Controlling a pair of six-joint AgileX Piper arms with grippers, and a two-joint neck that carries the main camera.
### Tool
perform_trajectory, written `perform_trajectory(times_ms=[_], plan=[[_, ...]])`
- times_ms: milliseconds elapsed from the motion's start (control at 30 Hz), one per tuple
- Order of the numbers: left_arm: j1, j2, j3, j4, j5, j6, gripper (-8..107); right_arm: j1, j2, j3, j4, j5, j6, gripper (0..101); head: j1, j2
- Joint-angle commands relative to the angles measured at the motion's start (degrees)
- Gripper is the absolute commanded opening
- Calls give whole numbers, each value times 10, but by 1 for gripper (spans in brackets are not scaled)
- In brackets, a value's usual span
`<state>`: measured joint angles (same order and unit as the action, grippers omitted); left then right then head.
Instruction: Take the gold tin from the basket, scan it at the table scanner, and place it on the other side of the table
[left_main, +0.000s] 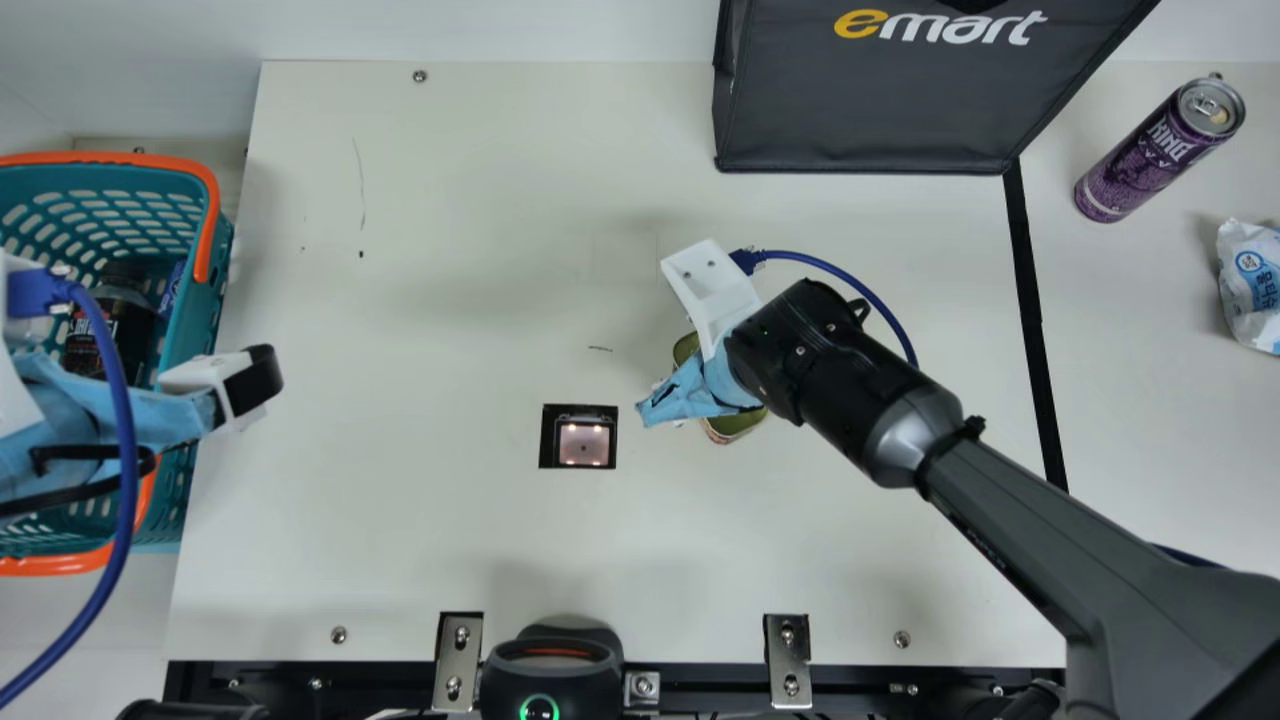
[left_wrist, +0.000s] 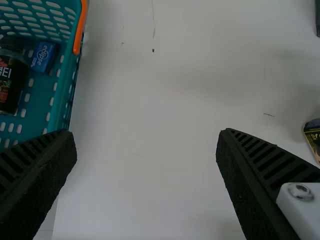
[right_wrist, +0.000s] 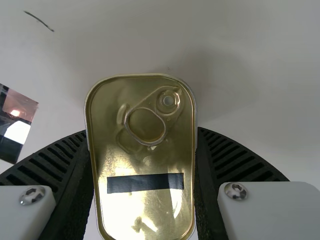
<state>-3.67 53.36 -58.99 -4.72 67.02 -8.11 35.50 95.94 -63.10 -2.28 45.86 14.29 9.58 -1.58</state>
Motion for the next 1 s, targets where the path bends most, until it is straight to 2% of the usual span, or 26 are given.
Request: perform_trajectory(times_ms=[0, 267, 500, 767, 967], plan=[[0, 0, 0, 0, 0, 0, 90, 1, -9, -4, 2, 3, -1, 0, -17, 0], [0, 0, 0, 0, 0, 0, 90, 2, -43, -33, 12, 40, -8, 0, -17, 0], [0, 0, 0, 0, 0, 0, 90, -19, -63, -49, 26, 53, -17, 0, -17, -93], [0, 0, 0, 0, 0, 0, 90, -110, -97, -29, 51, 46, -59, 0, -17, -200], [0, 0, 0, 0, 0, 0, 90, -200, -122, -6, 74, 44, -111, 0, -17, -200]])
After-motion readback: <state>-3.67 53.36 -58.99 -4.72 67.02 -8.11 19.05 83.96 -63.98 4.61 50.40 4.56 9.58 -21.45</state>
